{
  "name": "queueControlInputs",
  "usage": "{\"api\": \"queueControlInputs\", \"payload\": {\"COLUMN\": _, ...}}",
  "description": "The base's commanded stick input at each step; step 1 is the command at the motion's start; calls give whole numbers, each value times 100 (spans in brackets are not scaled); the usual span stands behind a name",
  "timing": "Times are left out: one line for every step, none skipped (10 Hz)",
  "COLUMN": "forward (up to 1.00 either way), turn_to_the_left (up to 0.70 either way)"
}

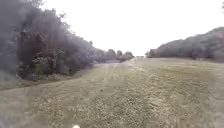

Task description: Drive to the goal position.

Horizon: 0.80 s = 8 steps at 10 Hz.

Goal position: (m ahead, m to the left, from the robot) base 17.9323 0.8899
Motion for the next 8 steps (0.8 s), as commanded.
{"api": "queueControlInputs", "payload": {"forward": 60, "turn_to_the_left": -11}}
{"api": "queueControlInputs", "payload": {"forward": 60, "turn_to_the_left": -11}}
{"api": "queueControlInputs", "payload": {"forward": 60, "turn_to_the_left": -11}}
{"api": "queueControlInputs", "payload": {"forward": 60, "turn_to_the_left": -11}}
{"api": "queueControlInputs", "payload": {"forward": 60, "turn_to_the_left": -11}}
{"api": "queueControlInputs", "payload": {"forward": 60, "turn_to_the_left": -11}}
{"api": "queueControlInputs", "payload": {"forward": 60, "turn_to_the_left": -10}}
{"api": "queueControlInputs", "payload": {"forward": 60, "turn_to_the_left": -8}}
